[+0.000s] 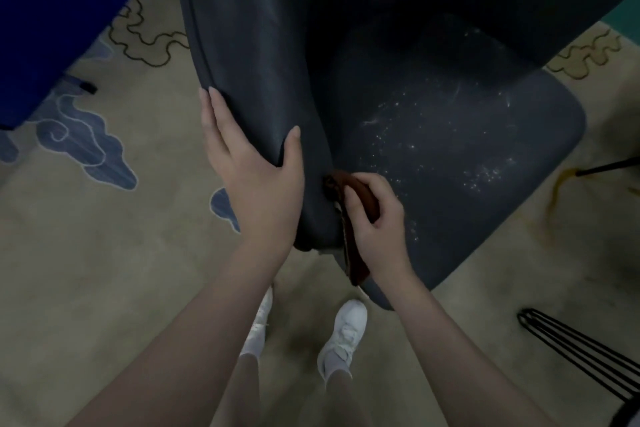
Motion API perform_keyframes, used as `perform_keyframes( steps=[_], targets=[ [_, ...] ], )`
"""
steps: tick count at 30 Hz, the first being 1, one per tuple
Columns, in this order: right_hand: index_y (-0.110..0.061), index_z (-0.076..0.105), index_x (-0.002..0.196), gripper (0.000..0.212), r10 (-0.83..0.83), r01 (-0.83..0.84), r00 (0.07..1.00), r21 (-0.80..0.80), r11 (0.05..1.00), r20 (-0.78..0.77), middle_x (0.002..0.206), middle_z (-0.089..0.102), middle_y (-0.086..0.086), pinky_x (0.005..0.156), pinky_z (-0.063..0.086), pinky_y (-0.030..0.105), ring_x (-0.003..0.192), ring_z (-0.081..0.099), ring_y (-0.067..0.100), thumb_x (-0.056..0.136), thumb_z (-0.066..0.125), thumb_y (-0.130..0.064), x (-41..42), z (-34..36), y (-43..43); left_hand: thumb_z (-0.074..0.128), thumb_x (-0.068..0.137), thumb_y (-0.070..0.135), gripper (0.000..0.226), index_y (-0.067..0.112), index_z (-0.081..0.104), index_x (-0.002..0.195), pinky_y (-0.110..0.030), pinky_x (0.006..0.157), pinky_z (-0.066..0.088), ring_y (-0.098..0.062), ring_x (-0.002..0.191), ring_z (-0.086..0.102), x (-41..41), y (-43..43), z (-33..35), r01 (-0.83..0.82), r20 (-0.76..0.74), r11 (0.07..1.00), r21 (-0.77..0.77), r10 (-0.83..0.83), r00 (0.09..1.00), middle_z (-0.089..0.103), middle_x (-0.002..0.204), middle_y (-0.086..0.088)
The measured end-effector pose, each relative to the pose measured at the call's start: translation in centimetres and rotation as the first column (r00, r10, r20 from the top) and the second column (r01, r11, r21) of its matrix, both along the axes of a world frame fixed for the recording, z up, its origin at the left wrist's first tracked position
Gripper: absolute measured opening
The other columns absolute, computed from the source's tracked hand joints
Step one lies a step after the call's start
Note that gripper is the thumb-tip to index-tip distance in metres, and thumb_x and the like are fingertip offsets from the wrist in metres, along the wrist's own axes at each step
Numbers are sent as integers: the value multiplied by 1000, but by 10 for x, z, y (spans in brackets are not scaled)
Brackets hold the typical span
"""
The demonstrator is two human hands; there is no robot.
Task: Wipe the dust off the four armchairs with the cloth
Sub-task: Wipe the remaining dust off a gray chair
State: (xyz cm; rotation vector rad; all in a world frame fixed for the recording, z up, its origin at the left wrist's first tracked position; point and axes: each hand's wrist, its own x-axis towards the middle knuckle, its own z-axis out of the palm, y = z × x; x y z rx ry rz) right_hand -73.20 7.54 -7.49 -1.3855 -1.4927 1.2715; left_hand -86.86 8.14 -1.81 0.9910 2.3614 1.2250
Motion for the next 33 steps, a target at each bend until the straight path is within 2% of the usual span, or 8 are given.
perform_keyframes(
  steps=[3, 7, 11, 15, 20, 24, 29, 33],
  targets=[
    [-13, 65, 102, 14, -25, 22, 999, -86, 996, -38, 98, 66, 7, 85, 50, 31, 96, 63, 18, 96, 55, -21, 3, -17, 7, 67, 90, 31, 87, 8, 15, 156, -24, 121, 15, -13, 148, 16, 0, 0, -2, -7, -12, 1000, 9, 7, 1000, 15, 163, -5],
    [-18, 67, 99, 11, -47, 13, 991, -255, 967, -129, 93, 70, -2, 82, 52, 26, 93, 66, 13, 100, 56, -16, 8, -40, 10, 67, 90, 32, 87, 13, 14, 156, -12, 117, 11, -6, 148, 13, 1, -1, -4, -19, -7, 1000, -10, 19, 1000, 13, 164, 1],
    [-16, 68, 101, 11, -54, -8, 986, -371, 929, -156, 97, 71, 4, 87, 55, 41, 97, 67, 21, 100, 57, -19, 11, -69, 12, 67, 91, 34, 88, 19, 11, 157, 0, 109, 6, 7, 142, 9, 2, -2, -2, -24, 20, 999, -31, 24, 1000, 11, 164, 9],
    [-12, 68, 104, 15, -29, -41, 987, -423, 905, -157, 99, 71, 9, 90, 54, 51, 98, 67, 26, 99, 57, -21, 11, -90, 16, 67, 91, 36, 89, 22, 11, 158, 1, 108, 5, 15, 135, 5, 2, -1, -2, -33, 11, 998, -50, 33, 999, 11, 163, 11],
    [-14, 69, 104, 15, -34, -45, 990, -532, 846, -138, 99, 72, 10, 89, 54, 55, 97, 69, 27, 99, 58, -23, 11, -115, 18, 67, 90, 37, 88, 25, 11, 158, -5, 111, 9, 14, 138, 7, 3, -1, -1, -38, 30, 998, -49, 40, 999, 12, 162, 14],
    [-19, 70, 100, 12, -35, -9, 998, -608, 794, -60, 95, 74, 4, 88, 55, 53, 92, 70, 22, 97, 60, -26, 8, -135, 18, 67, 90, 37, 88, 26, 12, 158, -10, 115, 11, 5, 145, 11, 2, -2, -2, -45, 31, 998, -47, 46, 998, 14, 162, 15],
    [-25, 70, 99, 12, -18, 17, 1000, -630, 777, 5, 93, 74, 0, 87, 55, 53, 91, 70, 19, 96, 61, -33, 9, -158, 10, 69, 89, 34, 88, 24, 14, 158, -13, 118, 12, 4, 146, 11, 1, -2, -6, -41, 25, 999, -25, 41, 999, 14, 162, 14],
    [-30, 69, 96, 12, -43, 59, 998, -613, 788, 42, 92, 73, -3, 89, 54, 50, 91, 69, 16, 97, 59, -36, 10, -168, 3, 70, 89, 33, 88, 25, 15, 157, -24, 122, 17, 4, 146, 13, 1, -2, -10, -41, 12, 999, 2, 41, 999, 16, 162, 15]
  ],
)
